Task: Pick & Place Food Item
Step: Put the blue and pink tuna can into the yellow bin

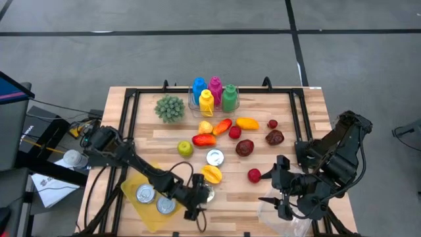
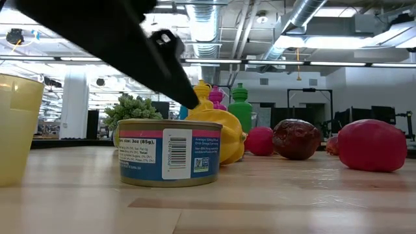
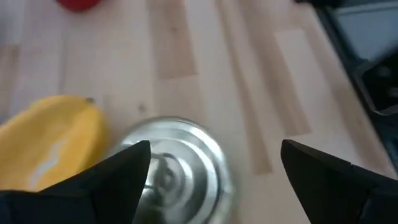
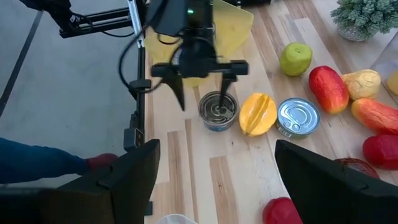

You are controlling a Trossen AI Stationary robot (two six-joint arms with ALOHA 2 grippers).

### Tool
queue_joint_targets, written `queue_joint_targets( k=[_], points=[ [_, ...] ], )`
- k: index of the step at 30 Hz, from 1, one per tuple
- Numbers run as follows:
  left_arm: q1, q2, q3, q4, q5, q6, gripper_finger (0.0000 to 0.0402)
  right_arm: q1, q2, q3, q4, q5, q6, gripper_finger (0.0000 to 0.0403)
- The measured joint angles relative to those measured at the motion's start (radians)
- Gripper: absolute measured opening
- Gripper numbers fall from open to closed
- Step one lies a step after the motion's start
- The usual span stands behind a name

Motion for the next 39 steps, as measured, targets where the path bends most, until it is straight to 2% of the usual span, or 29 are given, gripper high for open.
queue_joint_targets(
  k=[3,8,10,18,20,23,28,33,36,39],
  points=[
    [-0.029,0.0,0.0,0.0,-0.025,0.009,0.0346,0.0,0.0,0.0,-0.006,0.0,0.0,0.0312],
    [-0.064,0.0,0.0,-0.04,-0.181,0.107,0.0344,0.0,0.0,0.0,-0.01,0.0,0.0,0.0312],
    [-0.068,0.0,0.0,-0.052,-0.201,0.131,0.0336,0.0,0.0,0.0,-0.01,0.0,0.0,0.0312],
    [-0.072,0.0,0.001,-0.041,-0.169,0.094,0.0281,0.0,0.0,0.0,-0.016,0.0,0.0,0.0312],
    [-0.076,0.0,0.001,-0.04,-0.135,0.112,0.0272,0.0,0.0,0.0,-0.016,0.0,0.0,0.0312],
    [-0.077,0.004,0.001,-0.04,-0.101,0.113,0.0262,0.0,0.0,0.0,-0.017,0.0,0.0,0.0312],
    [-0.074,0.008,0.001,-0.048,-0.132,0.115,0.0259,0.0,0.0,0.0,-0.027,0.0,0.007,0.0312],
    [-0.071,0.008,0.025,-0.165,-0.129,0.115,0.0259,0.0,0.0,0.0,-0.029,0.0,0.007,0.0312],
    [-0.069,0.001,0.106,-0.275,-0.127,0.085,0.0259,0.0,0.0,0.0,-0.029,0.0,0.007,0.0312],
    [-0.048,-0.011,0.195,-0.352,-0.129,-0.01,0.0259,0.0,0.0,0.0,-0.029,0.001,0.008,0.0312]
  ],
)
